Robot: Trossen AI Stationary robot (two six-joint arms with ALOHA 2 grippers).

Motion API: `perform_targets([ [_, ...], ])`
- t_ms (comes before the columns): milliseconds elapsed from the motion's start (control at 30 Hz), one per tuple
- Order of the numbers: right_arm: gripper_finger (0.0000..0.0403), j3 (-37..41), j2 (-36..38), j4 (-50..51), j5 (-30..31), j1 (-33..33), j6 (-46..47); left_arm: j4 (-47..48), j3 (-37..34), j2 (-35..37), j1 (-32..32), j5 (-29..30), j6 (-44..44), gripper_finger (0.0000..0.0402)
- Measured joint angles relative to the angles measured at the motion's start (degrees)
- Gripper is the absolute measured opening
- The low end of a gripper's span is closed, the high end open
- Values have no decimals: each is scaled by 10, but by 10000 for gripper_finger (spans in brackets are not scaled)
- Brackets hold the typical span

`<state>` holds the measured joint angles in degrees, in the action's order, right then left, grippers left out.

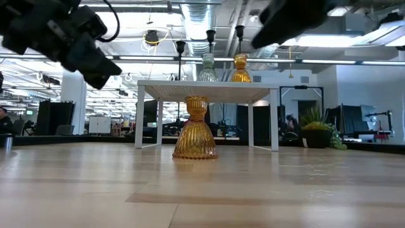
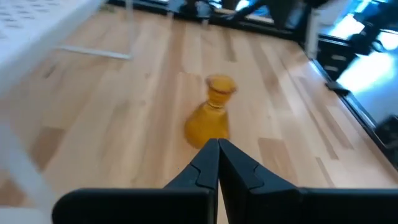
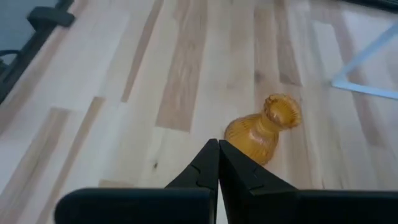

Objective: Pick & Place candle stick holders
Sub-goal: Put the orange candle holder on the white shelf

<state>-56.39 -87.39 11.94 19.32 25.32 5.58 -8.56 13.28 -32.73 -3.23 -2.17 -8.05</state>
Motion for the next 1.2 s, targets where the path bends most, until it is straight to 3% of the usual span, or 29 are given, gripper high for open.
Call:
perform_targets([
  [233, 0, 128, 87, -86, 41, 13, 14, -170, -69, 0, -42, 5, 71, 5],
  [467, 0, 273, 149, -237, 39, -37, 0, -189, -71, -30, -59, 16, 58, 4],
  [633, 0, 331, 199, -259, 28, -69, 9, -194, -51, -121, -54, 89, 62, 4],
  [833, 0, 381, 242, -287, 22, -78, 12, -248, -12, -259, -47, 90, 70, 4],
  [1000, 0, 394, 249, -288, 29, -79, 14, -361, 7, -377, -47, 65, 98, 4],
  [1200, 0, 394, 248, -288, 30, -79, -14, -408, 21, -452, -39, 61, 165, 4],
])
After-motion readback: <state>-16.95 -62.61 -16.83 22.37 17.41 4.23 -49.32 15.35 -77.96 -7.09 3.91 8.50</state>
